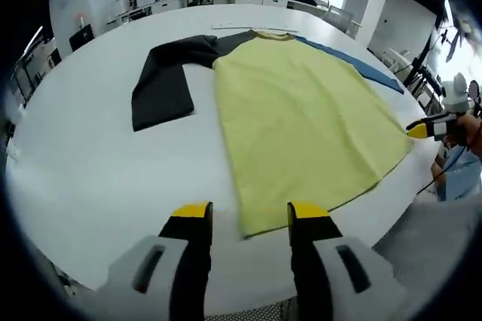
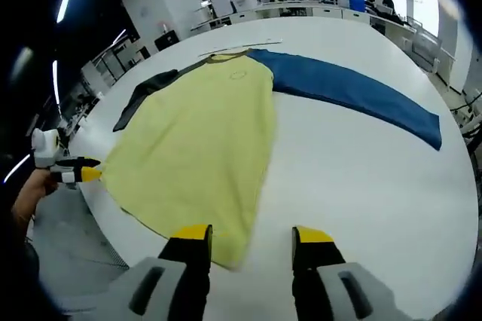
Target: Fold the garment on the visible template until the final outline fits inside the template.
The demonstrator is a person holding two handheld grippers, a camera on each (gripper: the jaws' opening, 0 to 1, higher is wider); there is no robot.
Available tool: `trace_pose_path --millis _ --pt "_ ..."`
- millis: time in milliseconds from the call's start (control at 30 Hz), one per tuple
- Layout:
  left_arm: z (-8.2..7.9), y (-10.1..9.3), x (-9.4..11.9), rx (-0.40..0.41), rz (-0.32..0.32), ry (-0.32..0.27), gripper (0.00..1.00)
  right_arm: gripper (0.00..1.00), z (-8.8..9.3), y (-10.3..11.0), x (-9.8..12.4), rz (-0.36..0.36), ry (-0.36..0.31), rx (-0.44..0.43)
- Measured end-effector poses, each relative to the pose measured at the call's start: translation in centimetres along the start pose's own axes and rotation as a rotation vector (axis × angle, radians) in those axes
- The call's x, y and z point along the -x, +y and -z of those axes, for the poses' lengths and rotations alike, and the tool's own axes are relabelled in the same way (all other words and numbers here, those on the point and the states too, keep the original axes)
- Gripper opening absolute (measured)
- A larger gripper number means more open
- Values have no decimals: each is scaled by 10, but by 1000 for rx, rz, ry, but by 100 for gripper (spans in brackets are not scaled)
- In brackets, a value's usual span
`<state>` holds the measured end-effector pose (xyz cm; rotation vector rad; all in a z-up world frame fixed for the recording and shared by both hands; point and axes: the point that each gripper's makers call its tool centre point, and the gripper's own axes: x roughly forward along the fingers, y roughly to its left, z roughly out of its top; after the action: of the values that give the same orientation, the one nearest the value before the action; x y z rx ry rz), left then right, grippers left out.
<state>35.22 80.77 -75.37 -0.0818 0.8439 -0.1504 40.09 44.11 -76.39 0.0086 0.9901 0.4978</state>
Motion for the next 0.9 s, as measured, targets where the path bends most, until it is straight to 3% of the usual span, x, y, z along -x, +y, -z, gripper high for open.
trace_pose_path --millis 100,400,467,700,767,900 --pt "-8 -2 3 25 19 -39 51 55 -13 -7 5 1 -61 -26" --pt "-20 -5 9 -3 28 -90 74 79 -33 -32 15 26 -125 -25" --pt "-19 -1 10 -77 0 -78 79 84 -37 -39 16 32 -132 -28" --pt "-19 -4 10 -78 10 -78 87 92 -60 -74 23 68 -213 -41" --pt "-19 -6 10 -65 21 -82 90 92 -71 -86 25 66 -258 -69" --pt "-20 -5 10 -82 16 -85 94 88 -78 -117 26 108 -268 -106"
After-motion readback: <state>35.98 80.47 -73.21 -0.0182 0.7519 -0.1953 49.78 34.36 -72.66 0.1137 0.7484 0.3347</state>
